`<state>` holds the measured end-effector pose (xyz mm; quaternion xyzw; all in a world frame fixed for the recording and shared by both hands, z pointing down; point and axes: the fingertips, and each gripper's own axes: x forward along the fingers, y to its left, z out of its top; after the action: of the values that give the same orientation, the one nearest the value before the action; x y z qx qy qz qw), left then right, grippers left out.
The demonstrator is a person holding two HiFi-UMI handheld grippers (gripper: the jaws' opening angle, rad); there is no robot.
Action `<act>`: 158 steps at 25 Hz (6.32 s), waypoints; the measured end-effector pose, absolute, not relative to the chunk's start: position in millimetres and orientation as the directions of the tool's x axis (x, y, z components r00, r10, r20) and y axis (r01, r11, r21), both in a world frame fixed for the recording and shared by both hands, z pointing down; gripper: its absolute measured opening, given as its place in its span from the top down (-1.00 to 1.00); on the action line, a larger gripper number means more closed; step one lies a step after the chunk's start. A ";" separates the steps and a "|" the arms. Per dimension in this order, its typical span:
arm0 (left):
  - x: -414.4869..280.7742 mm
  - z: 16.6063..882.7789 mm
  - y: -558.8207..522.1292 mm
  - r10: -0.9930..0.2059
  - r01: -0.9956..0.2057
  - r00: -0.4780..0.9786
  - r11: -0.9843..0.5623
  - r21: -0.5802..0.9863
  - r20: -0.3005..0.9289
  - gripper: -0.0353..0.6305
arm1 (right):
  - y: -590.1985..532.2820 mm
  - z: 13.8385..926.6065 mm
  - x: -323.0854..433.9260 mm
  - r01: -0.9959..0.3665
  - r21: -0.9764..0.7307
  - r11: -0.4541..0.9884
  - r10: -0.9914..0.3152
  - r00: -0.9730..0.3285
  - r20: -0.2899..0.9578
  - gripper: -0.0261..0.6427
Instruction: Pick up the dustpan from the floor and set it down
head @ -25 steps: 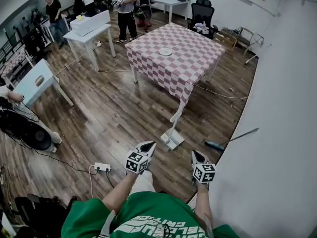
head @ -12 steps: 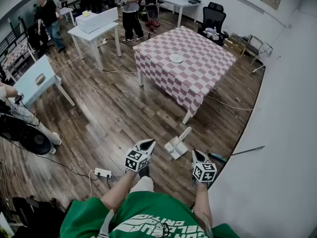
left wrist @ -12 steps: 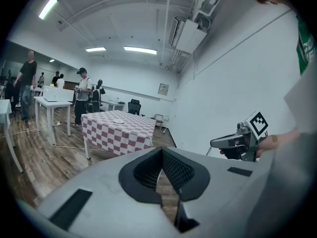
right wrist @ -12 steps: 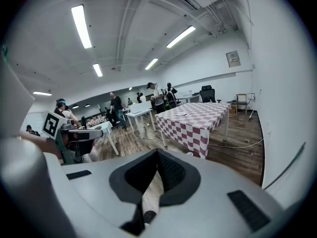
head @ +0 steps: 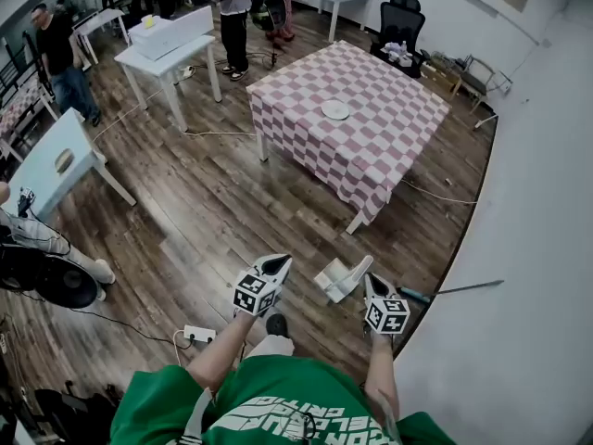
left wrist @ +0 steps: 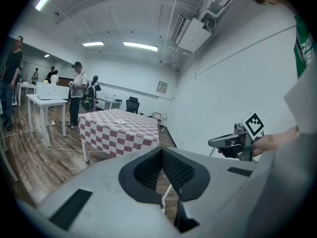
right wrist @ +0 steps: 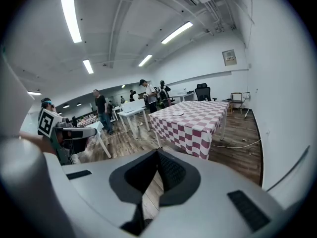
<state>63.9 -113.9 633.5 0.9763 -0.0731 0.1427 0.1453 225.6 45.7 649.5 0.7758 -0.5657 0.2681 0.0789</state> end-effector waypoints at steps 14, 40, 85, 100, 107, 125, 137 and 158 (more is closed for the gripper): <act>82.1 643.7 -179.9 -0.014 -0.107 0.947 -0.956 0.274 0.320 0.88 | 2.1 657.5 247.3 -0.870 -0.157 -0.467 -0.783 0.325 0.530 0.90; 162.7 660.7 -199.4 0.082 -0.027 0.929 -0.958 0.286 0.362 0.88 | 23.8 758.3 333.0 -0.697 -0.093 -0.711 -0.540 0.456 0.707 0.89; 199.5 696.8 -219.4 0.090 -0.064 0.881 -0.950 0.305 0.464 0.88 | 24.3 916.6 365.9 -0.443 -0.003 -0.897 -0.118 0.231 0.966 0.55; 159.9 683.0 -230.6 -0.001 -0.141 0.897 -0.948 0.284 0.443 0.88 | 37.6 906.8 358.4 -0.465 0.010 -0.885 -0.125 0.259 0.958 0.59; 134.6 673.7 -230.1 -0.044 -0.174 0.906 -0.946 0.275 0.421 0.88 | 29.5 885.7 350.8 -0.553 -0.003 -0.833 -0.176 0.261 0.949 0.59; 29.5 642.3 -224.7 -0.180 -0.271 0.925 -0.930 0.248 0.333 0.88 | -61.2 783.0 265.8 -0.877 0.012 -0.480 -0.382 0.221 0.897 0.59; -29.3 630.1 -240.3 -0.367 -0.444 0.880 -0.861 0.246 0.302 0.88 | -140.1 707.2 228.4 -0.982 -0.021 -0.190 -0.513 0.081 0.854 0.59; 7.3 612.3 -198.5 -0.495 -0.567 0.816 -0.788 0.242 0.299 0.88 | -162.6 625.4 226.5 -0.990 0.009 0.140 -0.636 -0.083 0.768 0.60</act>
<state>7.3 -198.5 612.3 0.9390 -0.2827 0.1105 0.1621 226.5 -162.6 625.4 0.5955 -0.6825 0.2749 0.3226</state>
